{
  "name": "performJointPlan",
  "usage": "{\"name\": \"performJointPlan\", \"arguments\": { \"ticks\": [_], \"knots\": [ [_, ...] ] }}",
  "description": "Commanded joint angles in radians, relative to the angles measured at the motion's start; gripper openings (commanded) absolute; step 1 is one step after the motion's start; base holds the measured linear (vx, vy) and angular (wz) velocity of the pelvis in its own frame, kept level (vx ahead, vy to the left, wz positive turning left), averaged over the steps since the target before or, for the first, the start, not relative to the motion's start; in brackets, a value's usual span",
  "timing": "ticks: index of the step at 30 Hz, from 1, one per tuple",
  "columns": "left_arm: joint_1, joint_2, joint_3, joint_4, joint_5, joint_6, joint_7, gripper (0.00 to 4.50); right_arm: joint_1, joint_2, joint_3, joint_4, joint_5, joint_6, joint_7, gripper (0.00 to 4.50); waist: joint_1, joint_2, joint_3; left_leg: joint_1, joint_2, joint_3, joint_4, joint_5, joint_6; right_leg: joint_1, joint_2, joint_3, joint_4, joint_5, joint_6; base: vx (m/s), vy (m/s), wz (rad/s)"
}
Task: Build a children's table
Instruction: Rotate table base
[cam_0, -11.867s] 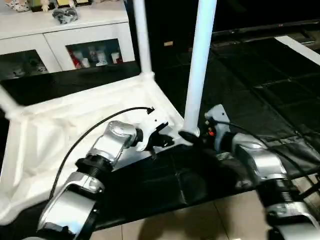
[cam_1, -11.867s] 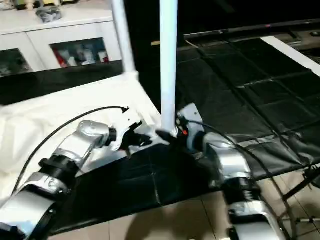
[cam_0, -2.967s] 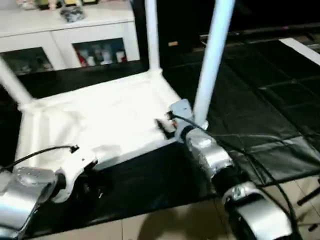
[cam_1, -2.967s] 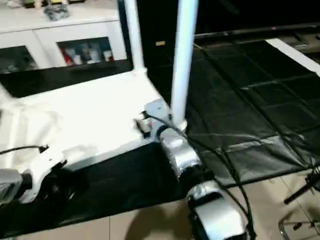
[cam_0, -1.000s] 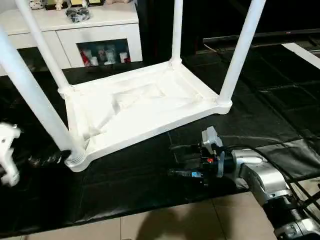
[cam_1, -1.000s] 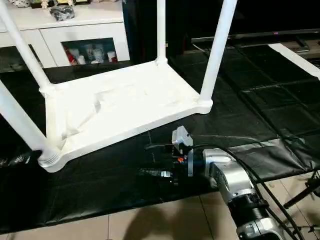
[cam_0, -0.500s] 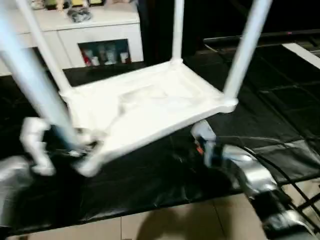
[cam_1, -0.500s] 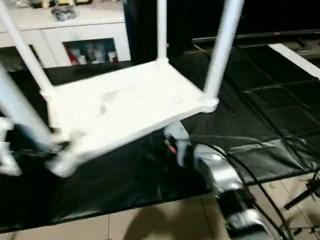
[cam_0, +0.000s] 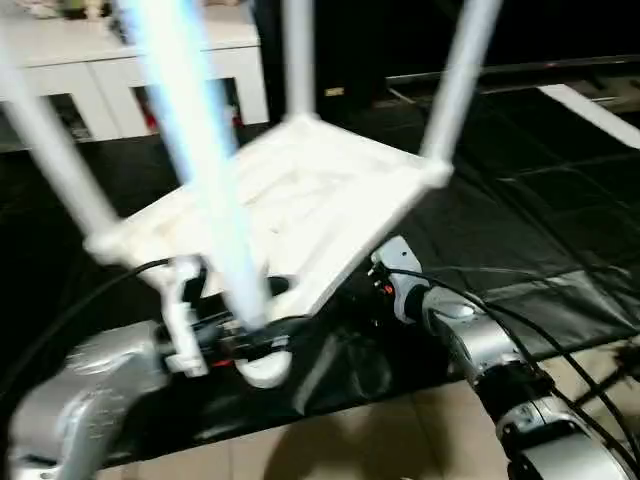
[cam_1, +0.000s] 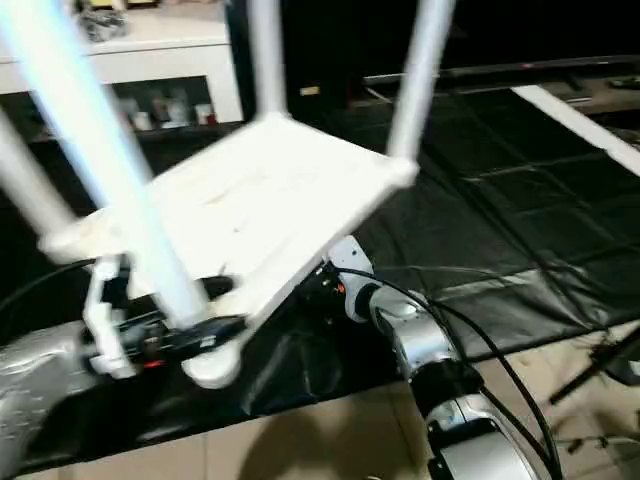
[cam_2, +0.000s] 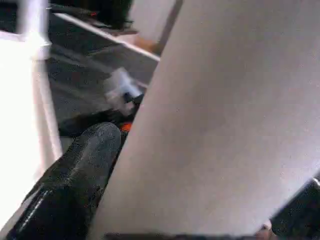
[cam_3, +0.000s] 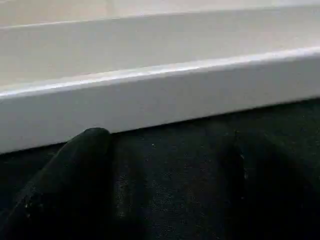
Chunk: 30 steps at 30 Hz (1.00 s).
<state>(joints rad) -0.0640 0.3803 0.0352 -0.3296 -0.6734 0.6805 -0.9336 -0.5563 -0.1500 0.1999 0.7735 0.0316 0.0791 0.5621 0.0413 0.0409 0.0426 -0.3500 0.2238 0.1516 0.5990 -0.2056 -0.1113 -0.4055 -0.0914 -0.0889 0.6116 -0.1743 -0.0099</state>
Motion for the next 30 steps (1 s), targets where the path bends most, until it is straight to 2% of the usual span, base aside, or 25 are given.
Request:
{"name": "performJointPlan", "arguments": {
  "ticks": [1,7,9,10,12,13,17,18,21,22,26,30],
  "knots": [
    [-0.044,-0.048,-0.074,-0.039,-0.026,0.015,0.019,4.41,-0.041,0.053,0.020,0.034,-0.016,-0.029,-0.007,4.50,0.001,-0.001,-0.053,-0.012,-0.008,0.018,-0.080,-0.230,0.015,0.055,-0.031,0.040,-0.070,-0.260,-0.204,0.000,0.000,0.00],
    [-0.123,-0.153,-0.179,0.030,0.040,-0.016,0.050,4.41,-0.085,0.082,0.015,0.090,-0.027,-0.048,-0.033,4.50,-0.006,-0.005,-0.053,-0.007,-0.008,0.020,-0.078,-0.237,0.014,0.054,-0.031,0.040,-0.074,-0.258,-0.206,0.000,0.000,0.00],
    [-0.141,-0.169,-0.211,0.043,0.051,-0.021,0.052,4.41,-0.090,0.086,0.011,0.101,-0.028,-0.054,-0.034,4.50,-0.006,-0.007,-0.055,-0.010,-0.008,0.019,-0.076,-0.216,0.018,0.058,-0.032,0.041,-0.069,-0.228,-0.213,0.000,0.000,0.00],
    [-0.163,-0.187,-0.232,0.067,0.066,-0.032,0.054,4.41,-0.093,0.091,0.007,0.111,-0.030,-0.059,-0.036,4.50,-0.006,-0.005,-0.058,-0.011,-0.008,0.020,-0.075,-0.198,0.022,0.060,-0.032,0.041,-0.066,-0.200,-0.220,0.000,0.000,0.00],
    [-0.174,-0.196,-0.239,0.080,0.074,-0.039,0.056,4.41,-0.095,0.092,0.005,0.115,-0.031,-0.061,-0.037,4.50,-0.006,-0.008,-0.059,-0.013,-0.009,0.020,-0.073,-0.175,0.029,0.063,-0.031,0.040,-0.063,-0.168,-0.232,0.000,0.000,0.00],
    [-0.184,-0.206,-0.242,0.093,0.081,-0.044,0.061,4.41,-0.098,0.094,0.000,0.125,-0.034,-0.066,-0.043,4.50,-0.006,-0.005,-0.059,-0.013,-0.009,0.021,-0.072,-0.165,0.032,0.062,-0.031,0.040,-0.062,-0.156,-0.237,0.000,0.000,0.00],
    [-0.240,-0.245,-0.235,0.185,0.145,-0.098,0.112,4.41,-0.101,0.077,-0.025,0.155,-0.043,-0.038,-0.094,4.50,-0.005,-0.003,-0.058,-0.006,-0.009,0.023,-0.071,-0.189,0.030,0.059,-0.030,0.040,-0.068,-0.175,-0.239,0.000,0.000,0.00],
    [-0.249,-0.249,-0.229,0.204,0.157,-0.108,0.123,4.41,-0.102,0.069,-0.030,0.161,-0.051,-0.039,-0.124,4.50,-0.006,-0.001,-0.058,-0.011,-0.009,0.021,-0.073,-0.194,0.028,0.064,-0.031,0.039,-0.067,-0.181,-0.234,0.000,0.000,0.00],
    [-0.267,-0.249,-0.218,0.242,0.179,-0.140,0.142,4.41,-0.101,0.058,-0.053,0.172,-0.038,-0.047,-0.126,4.50,-0.005,0.000,-0.059,-0.008,-0.009,0.022,-0.072,-0.198,0.028,0.062,-0.031,0.039,-0.070,-0.191,-0.227,0.000,0.000,0.00],
    [-0.279,-0.229,-0.204,0.270,0.201,-0.169,0.148,4.41,-0.091,0.042,-0.088,0.172,-0.020,-0.066,-0.150,4.50,-0.004,0.001,-0.060,-0.009,-0.009,0.020,-0.072,-0.191,0.030,0.062,-0.031,0.039,-0.069,-0.177,-0.229,0.000,0.000,0.00],
    [-0.287,-0.197,-0.158,0.280,0.194,-0.181,0.137,4.41,-0.072,0.006,-0.134,0.193,-0.022,-0.083,-0.238,4.50,-0.001,0.002,-0.062,-0.007,-0.009,0.022,-0.070,-0.162,0.027,0.061,-0.029,0.039,-0.062,-0.137,-0.242,0.000,0.000,0.00],
    [-0.289,-0.180,-0.130,0.273,0.178,-0.179,0.135,4.41,-0.059,-0.013,-0.147,0.201,-0.018,-0.074,-0.250,4.50,-0.002,0.001,-0.060,-0.009,-0.012,0.023,-0.070,-0.189,0.030,0.064,-0.030,0.037,-0.066,-0.179,-0.232,0.000,0.000,0.00]
  ]
}}
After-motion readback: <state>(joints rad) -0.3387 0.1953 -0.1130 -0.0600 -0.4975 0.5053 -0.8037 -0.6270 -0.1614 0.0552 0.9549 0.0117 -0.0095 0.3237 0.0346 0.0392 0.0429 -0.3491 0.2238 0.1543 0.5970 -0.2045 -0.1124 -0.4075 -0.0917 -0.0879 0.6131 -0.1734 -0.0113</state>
